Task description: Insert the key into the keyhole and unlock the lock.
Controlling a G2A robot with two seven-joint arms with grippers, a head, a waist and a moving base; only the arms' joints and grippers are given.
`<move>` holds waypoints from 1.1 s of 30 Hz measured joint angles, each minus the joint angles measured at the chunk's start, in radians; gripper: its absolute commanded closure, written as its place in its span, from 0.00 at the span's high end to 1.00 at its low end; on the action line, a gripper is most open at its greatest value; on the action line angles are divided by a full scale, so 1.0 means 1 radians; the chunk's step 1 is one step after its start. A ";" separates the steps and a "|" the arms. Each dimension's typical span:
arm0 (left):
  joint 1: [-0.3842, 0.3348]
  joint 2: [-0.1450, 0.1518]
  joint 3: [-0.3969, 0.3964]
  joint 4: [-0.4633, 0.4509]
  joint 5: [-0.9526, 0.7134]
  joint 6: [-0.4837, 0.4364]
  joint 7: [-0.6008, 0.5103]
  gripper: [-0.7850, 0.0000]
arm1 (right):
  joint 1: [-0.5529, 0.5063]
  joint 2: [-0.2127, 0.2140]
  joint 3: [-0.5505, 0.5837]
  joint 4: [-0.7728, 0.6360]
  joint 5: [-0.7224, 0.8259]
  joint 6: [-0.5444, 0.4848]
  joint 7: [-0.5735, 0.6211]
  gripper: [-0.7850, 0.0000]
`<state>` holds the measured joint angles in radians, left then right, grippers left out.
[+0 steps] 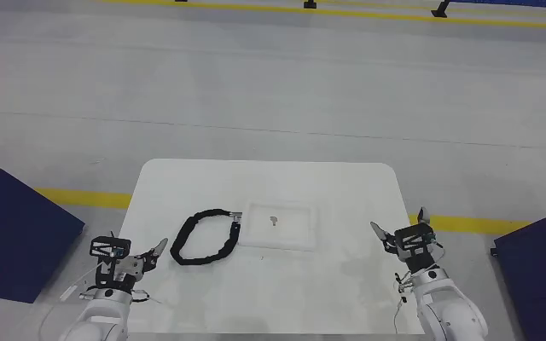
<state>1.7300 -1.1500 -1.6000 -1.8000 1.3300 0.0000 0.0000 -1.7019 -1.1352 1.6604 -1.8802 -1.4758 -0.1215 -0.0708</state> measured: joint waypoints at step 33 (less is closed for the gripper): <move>0.000 0.000 0.000 0.000 0.000 0.000 0.000 1.00 | 1.055 0.003 -0.825 0.462 0.219 -0.891 0.787 1.00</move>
<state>1.7300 -1.1500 -1.6000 -1.8000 1.3300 0.0000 0.0000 -0.6471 -1.1324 0.8355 -1.4181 -1.2567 -1.0123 0.7158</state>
